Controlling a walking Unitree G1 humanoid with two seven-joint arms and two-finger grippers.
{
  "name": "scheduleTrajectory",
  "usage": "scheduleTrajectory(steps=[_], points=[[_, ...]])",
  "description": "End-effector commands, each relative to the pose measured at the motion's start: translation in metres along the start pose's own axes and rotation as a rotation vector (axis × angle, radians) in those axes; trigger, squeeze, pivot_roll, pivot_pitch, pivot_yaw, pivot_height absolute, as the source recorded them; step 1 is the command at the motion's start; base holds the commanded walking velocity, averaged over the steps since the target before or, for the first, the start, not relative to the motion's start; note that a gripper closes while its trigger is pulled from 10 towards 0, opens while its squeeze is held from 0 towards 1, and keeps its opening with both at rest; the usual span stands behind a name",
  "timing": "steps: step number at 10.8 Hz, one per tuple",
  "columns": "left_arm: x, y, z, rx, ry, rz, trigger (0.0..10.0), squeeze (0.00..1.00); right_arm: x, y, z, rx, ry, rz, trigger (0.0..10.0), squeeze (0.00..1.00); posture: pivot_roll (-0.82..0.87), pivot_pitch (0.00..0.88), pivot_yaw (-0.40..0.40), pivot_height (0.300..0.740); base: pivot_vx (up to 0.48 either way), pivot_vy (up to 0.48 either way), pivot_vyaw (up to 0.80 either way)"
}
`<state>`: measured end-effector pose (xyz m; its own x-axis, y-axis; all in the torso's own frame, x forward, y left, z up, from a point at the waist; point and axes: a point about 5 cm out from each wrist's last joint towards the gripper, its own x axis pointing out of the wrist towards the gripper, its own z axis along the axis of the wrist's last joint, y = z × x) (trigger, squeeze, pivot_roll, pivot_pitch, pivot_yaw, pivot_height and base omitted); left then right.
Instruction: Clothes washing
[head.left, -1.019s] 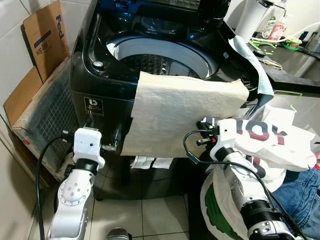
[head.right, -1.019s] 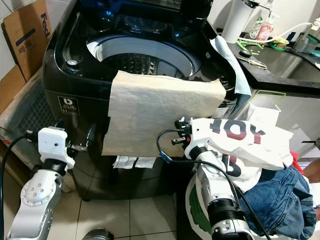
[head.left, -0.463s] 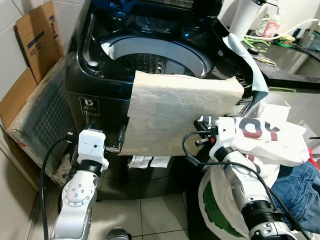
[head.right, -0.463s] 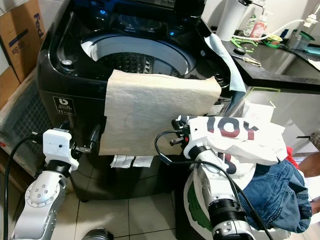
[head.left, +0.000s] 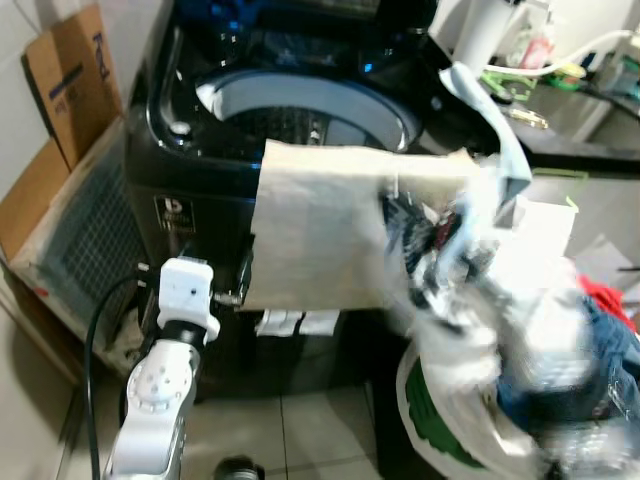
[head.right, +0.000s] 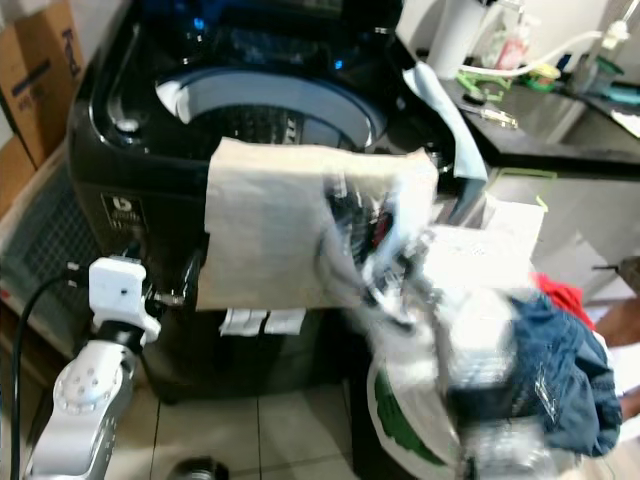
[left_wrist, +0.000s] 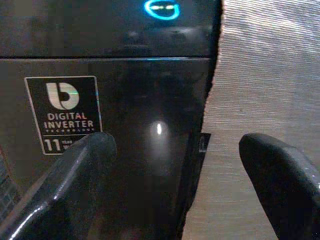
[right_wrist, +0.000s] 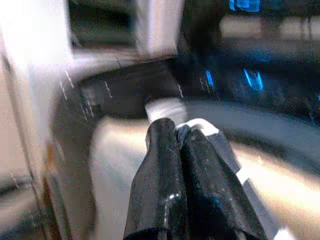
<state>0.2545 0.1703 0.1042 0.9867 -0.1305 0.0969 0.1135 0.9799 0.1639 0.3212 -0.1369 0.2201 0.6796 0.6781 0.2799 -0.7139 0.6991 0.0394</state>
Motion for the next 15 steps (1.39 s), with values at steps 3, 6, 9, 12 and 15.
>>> scheduleTrajectory(steps=[3,6,9,12,15], points=[[0.008,-0.012,0.002,-0.008,-0.009,-0.056,10.0,0.00,0.015,-0.001,0.108,-0.031,-0.234,0.163,0.0,0.00,0.15,0.000,-0.095,0.740,0.000,0.000,0.00],[0.010,-0.013,0.000,-0.018,-0.007,-0.058,10.0,0.00,0.025,-0.007,0.197,-0.199,-0.410,0.143,0.0,0.00,0.14,0.000,-0.088,0.740,0.000,0.000,0.00],[0.014,-0.015,0.000,-0.023,-0.011,-0.062,10.0,0.00,-0.009,-0.093,0.263,-0.426,-0.515,-0.512,0.0,0.00,0.13,0.000,-0.089,0.740,0.000,0.000,0.00],[0.016,-0.015,-0.001,-0.021,-0.012,-0.071,10.0,0.00,-0.049,-0.119,0.297,-0.711,-0.480,-0.921,0.0,0.00,0.12,0.000,-0.078,0.740,0.000,0.000,0.00],[0.019,-0.015,0.001,-0.020,-0.020,-0.070,10.0,0.00,-0.039,-0.126,0.287,-0.754,-0.384,-0.973,0.0,0.00,0.14,0.000,-0.096,0.740,0.000,0.000,0.00]])
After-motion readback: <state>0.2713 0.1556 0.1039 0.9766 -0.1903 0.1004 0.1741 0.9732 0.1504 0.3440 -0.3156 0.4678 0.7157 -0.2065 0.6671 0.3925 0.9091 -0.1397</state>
